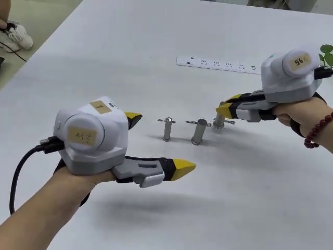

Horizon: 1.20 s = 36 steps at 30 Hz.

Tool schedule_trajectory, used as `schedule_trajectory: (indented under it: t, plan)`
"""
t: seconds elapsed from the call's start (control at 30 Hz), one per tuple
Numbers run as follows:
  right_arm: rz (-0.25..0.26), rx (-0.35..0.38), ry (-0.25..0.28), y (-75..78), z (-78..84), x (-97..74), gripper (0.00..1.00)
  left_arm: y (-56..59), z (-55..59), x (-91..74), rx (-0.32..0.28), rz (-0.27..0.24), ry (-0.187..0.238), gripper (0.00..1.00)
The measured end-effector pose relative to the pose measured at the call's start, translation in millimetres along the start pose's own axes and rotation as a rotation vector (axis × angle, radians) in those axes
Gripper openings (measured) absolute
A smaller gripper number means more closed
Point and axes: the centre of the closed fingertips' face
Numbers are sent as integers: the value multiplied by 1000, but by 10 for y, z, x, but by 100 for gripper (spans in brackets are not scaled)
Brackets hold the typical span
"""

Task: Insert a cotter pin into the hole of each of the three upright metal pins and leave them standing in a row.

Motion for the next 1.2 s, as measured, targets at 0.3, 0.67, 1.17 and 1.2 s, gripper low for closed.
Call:
schedule_trajectory:
  t: [0.3, 0.67, 1.17, 1.2]
  plan:
    - [-11, 47, 9, -16, 147, -136, 8, 22, 15, 5, 5, 5, -8, 90]
    - [-32, 40, -4, -229, 269, -244, 8, 33, 0, 7, 6, 9, -5, 90]
    - [-131, -9, -11, -612, 285, -212, 8, 46, -27, -8, 4, 14, 6, 90]
    - [-142, -17, -12, -643, 281, -202, 8, 42, -33, -10, 2, 11, 9, 90]
Point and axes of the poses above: the centre of the closed fingertips' face, and the gripper's own axes: x roughly forward along the fingers, y roughly to its right, z roughly out of its underside, and after that the axes turned 5 degrees about -z, right-handed
